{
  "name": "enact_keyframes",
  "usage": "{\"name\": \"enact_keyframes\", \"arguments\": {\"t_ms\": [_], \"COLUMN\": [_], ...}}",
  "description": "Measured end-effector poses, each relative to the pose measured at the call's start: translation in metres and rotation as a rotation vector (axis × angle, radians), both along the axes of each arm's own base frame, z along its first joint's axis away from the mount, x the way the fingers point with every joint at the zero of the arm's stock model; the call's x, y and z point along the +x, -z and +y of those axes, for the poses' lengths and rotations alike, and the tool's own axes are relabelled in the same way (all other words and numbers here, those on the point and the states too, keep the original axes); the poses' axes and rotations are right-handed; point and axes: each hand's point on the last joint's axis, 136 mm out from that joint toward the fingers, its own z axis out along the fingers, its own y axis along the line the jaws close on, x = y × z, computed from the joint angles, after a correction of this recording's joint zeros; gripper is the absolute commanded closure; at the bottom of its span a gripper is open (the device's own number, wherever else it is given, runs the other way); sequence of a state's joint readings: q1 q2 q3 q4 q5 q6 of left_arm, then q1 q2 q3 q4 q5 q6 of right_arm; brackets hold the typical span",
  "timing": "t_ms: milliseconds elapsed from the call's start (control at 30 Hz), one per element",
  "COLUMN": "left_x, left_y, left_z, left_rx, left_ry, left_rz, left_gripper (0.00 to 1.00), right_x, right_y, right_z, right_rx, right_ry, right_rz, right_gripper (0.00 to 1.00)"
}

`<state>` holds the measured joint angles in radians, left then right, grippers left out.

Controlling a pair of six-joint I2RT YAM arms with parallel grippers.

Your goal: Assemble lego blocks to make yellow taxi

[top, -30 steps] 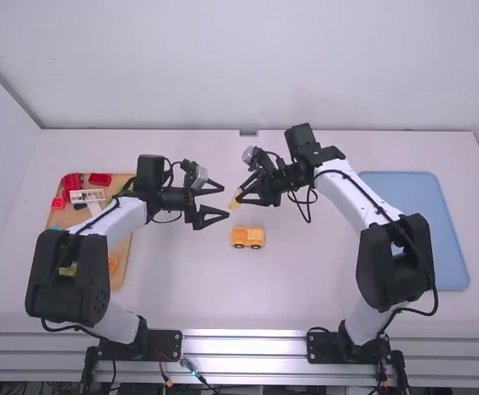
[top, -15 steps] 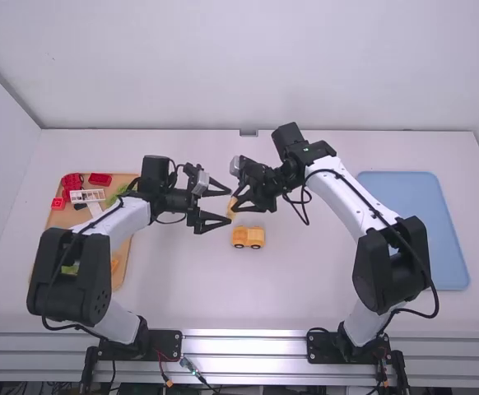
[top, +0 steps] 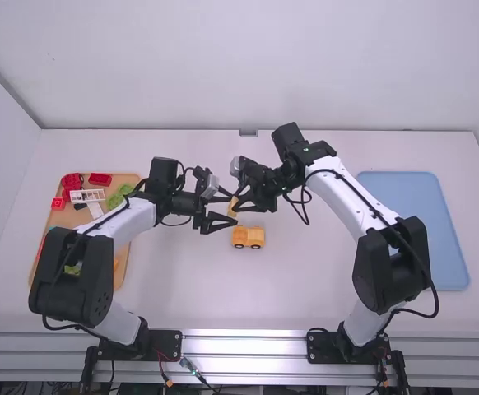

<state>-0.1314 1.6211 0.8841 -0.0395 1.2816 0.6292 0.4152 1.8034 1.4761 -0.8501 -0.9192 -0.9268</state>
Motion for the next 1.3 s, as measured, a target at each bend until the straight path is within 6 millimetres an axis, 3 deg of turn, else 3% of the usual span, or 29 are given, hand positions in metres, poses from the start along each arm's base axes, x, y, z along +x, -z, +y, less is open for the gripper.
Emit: {"name": "enact_keyframes", "arguments": {"t_ms": [600, 733, 833, 1067, 1167, 1200, 1233, 1300], "left_x": [0.0013, 0.0014, 0.001, 0.0011, 0.001, 0.001, 0.001, 0.0015], "left_y": [-0.0005, -0.0006, -0.0011, -0.0009, -0.001, -0.0008, -0.0008, -0.0014], "left_z": [0.0027, 0.0027, 0.0026, 0.0026, 0.0026, 0.0026, 0.0026, 0.0025], "left_rx": [-0.003, -0.003, -0.005, -0.004, -0.005, -0.004, -0.004, -0.005], "left_ry": [-0.006, -0.005, 0.0, 0.001, 0.001, 0.001, 0.001, 0.001], "left_rz": [0.002, -0.004, -0.017, -0.024, -0.023, -0.022, -0.022, -0.029], "left_gripper": [0.48, 0.57, 0.81, 0.88, 0.9, 0.91, 0.93, 0.94], "right_x": [0.0009, 0.0011, 0.001, 0.0017, 0.0019, 0.0023, 0.003, 0.0046], "right_y": [0.0025, 0.0022, 0.0021, 0.0013, 0.0014, 0.001, 0.0, -0.0017], "right_z": [-0.0017, -0.0015, -0.0013, -0.0013, -0.0012, -0.001, -0.0001, 0.0015], "right_rx": [-0.017, -0.015, -0.013, -0.009, -0.009, -0.007, 0.0, 0.012], "right_ry": [0.006, 0.005, 0.004, 0.005, 0.006, 0.005, 0.004, 0.003], "right_rz": [-0.003, -0.005, -0.004, -0.006, -0.006, -0.01, -0.013, -0.021], "right_gripper": [0.78, 0.78, 0.78, 0.71, 0.44, 0.41, 0.27, 0.23]}}
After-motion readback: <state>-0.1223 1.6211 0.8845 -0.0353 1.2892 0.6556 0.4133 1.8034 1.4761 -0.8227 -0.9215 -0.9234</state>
